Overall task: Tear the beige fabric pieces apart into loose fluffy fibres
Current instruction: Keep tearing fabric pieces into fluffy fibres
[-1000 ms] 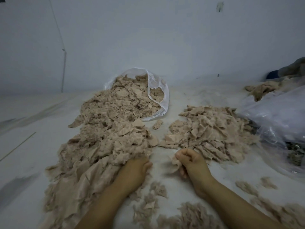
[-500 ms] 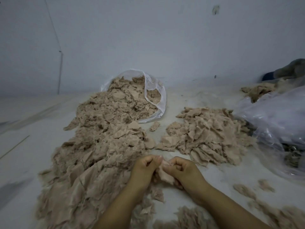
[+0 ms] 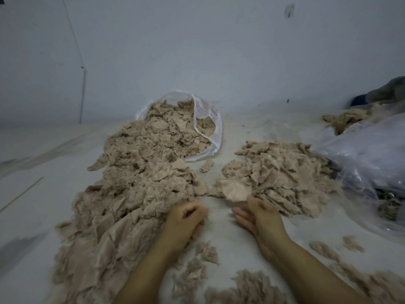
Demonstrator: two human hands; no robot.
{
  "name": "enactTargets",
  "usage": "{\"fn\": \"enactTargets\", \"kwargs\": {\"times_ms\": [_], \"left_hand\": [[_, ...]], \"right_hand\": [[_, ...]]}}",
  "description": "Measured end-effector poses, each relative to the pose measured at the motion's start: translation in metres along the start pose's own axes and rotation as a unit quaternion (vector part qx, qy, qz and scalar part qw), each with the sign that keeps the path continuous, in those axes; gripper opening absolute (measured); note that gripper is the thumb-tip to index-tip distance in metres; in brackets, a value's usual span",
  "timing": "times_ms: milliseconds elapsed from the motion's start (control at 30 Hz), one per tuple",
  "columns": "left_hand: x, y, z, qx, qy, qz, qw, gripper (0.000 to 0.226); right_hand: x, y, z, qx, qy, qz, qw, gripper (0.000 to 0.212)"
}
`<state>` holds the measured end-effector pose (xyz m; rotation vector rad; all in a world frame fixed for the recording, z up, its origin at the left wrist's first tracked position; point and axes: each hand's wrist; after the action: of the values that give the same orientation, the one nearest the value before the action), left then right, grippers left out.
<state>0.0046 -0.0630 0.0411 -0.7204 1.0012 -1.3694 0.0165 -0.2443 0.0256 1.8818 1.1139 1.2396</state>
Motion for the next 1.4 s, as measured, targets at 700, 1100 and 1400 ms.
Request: {"fn": "enactTargets", "kwargs": {"times_ms": [700,1100,1400], "left_hand": [[-0.019,-0.013,0.005,0.289,-0.036,0.437,0.851,0.024],[-0.047,-0.040,0.020,0.049,-0.221,0.064,0.972,0.018],[-0.057,-0.020,0.008,-0.071,-0.129,0.089,0.985,0.031]], "right_hand": [[0.018,-0.032,-0.010,-0.158,0.096,-0.512,0.839,0.059],[0.091,-0.028,0.006,-0.171,0.125,-0.428,0.878,0.040],[0.072,-0.021,0.004,0.023,0.080,-0.211,0.974,0.030]]}}
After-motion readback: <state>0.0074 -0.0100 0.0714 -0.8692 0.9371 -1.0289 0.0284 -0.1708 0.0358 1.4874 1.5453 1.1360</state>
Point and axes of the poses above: each hand's wrist, its own z-axis towards the middle knuckle, its own x-axis out of the palm, y = z × x, and after that the axes turned 15 degrees about x, right-handed
